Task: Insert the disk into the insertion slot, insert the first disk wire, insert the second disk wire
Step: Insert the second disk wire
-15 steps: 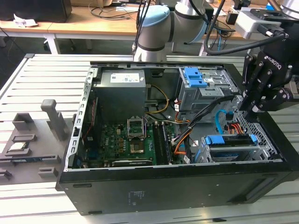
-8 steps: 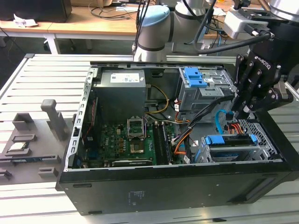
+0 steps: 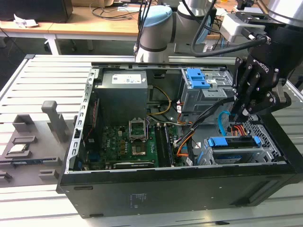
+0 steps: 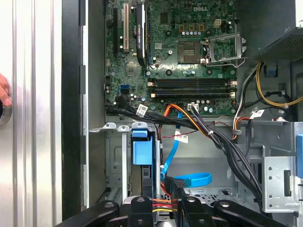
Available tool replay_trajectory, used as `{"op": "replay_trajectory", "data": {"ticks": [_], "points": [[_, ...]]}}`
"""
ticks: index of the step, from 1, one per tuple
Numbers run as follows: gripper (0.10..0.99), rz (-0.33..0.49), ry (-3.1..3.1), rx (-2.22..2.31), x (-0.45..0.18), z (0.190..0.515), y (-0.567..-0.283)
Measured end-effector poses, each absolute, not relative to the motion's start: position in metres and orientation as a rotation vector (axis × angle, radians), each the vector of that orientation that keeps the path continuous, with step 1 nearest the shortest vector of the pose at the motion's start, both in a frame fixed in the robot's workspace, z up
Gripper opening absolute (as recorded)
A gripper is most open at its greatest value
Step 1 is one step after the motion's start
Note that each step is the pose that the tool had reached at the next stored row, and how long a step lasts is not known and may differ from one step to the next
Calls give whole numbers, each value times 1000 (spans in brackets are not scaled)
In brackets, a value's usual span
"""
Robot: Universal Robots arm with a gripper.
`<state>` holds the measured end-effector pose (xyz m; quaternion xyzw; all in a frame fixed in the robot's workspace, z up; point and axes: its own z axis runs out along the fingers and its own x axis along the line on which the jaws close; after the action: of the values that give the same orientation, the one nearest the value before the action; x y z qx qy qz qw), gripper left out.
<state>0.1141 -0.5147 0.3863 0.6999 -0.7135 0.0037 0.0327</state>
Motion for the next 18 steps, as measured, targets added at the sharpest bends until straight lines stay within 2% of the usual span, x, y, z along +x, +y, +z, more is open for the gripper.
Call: {"op": "replay_trajectory", "data": {"ticks": [12,18], "points": [[302,12,-2196,2155,112,390,-505],[302,13,-2196,2154,112,381,-504]]}}
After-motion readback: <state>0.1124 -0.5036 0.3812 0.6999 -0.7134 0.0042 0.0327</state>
